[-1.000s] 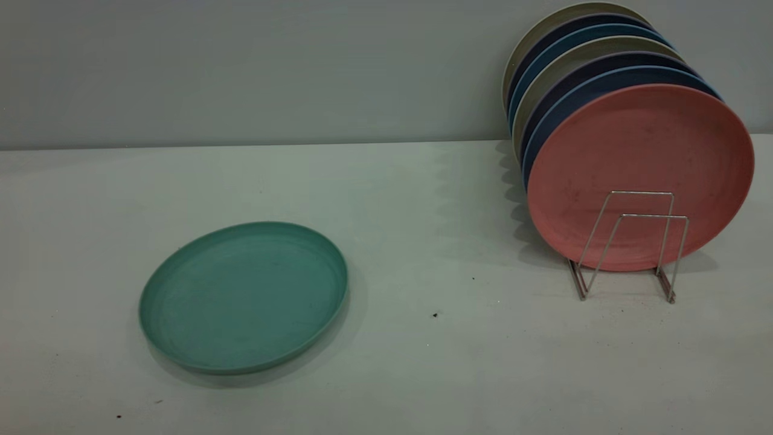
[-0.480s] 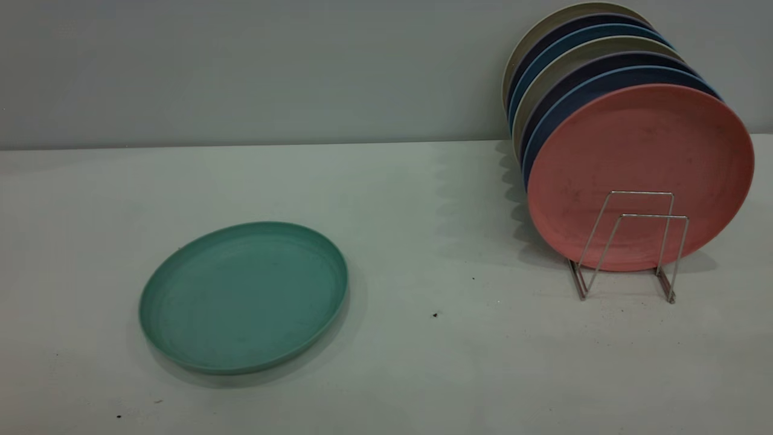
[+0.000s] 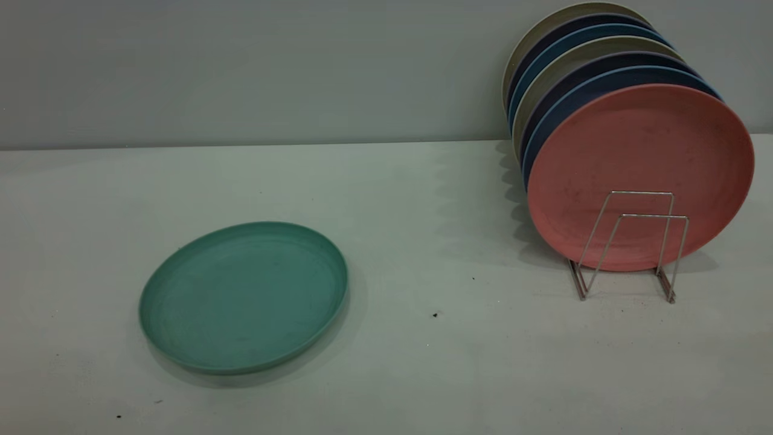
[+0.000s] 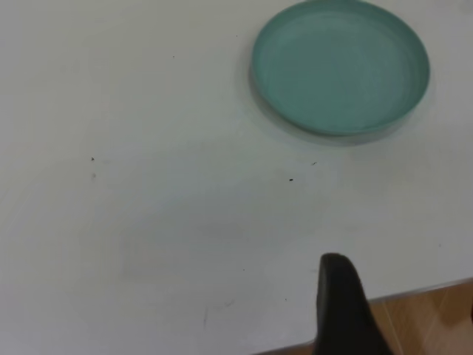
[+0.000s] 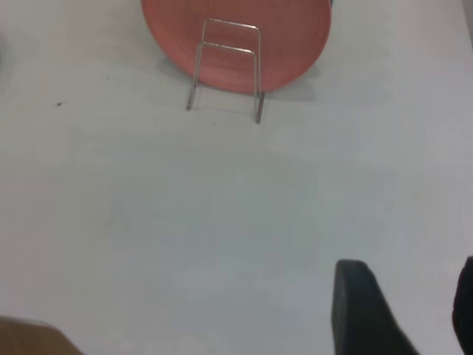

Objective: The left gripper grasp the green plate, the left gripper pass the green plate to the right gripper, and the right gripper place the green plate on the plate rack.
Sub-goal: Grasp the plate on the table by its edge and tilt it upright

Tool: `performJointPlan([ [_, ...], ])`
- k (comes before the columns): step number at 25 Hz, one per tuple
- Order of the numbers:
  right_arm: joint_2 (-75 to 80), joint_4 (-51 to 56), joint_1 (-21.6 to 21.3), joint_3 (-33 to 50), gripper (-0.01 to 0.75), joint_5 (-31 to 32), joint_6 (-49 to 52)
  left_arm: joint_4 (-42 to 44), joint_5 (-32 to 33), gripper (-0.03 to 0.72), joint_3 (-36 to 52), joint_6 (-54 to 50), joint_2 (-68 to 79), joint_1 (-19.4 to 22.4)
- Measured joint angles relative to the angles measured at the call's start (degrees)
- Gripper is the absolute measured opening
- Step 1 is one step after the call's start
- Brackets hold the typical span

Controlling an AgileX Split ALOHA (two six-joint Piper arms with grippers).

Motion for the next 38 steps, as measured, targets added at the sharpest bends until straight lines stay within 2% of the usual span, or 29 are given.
performJointPlan([
  [9, 0.00, 0.04, 0.00, 0.00, 0.321, 0.00, 0.00, 0.18, -0.45, 0.445, -0.08, 0.00, 0.00, 0.00],
  [13, 0.00, 0.42, 0.00, -0.26, 0.321, -0.45, -1.04, -2.03, -7.36, 0.445, -0.77, 0.68, 0.44, 0.00],
  [15, 0.17, 1.92, 0.00, -0.99, 0.321, -2.69, -2.00, -4.64, -10.75, 0.445, -0.90, 2.41, 2.87, 0.00],
  [19, 5.52, 8.26, 0.00, -1.31, 0.321, -11.37, -5.39, -14.87, -13.76, 0.445, -0.95, 9.09, 14.42, 0.00],
  [24, 18.46, 16.70, 0.00, -1.31, 0.321, -17.99, -14.31, -30.53, -18.67, 0.445, -0.95, 21.80, 31.32, 0.00],
  [31, 37.32, 29.16, 0.00, -1.31, 0.321, -28.46, -28.05, -42.02, -28.23, 0.445, -0.95, 34.83, 54.42, 0.00],
  [35, 46.30, 35.19, 0.00, -1.31, 0.321, -31.73, -32.75, -47.98, -35.18, 0.445, -2.43, 43.10, 69.26, 0.00],
  [38, 50.87, 38.65, 0.00, -1.31, 0.321, -33.05, -35.70, -53.47, -35.10, 0.445, -7.26, 50.82, 79.63, 0.31],
])
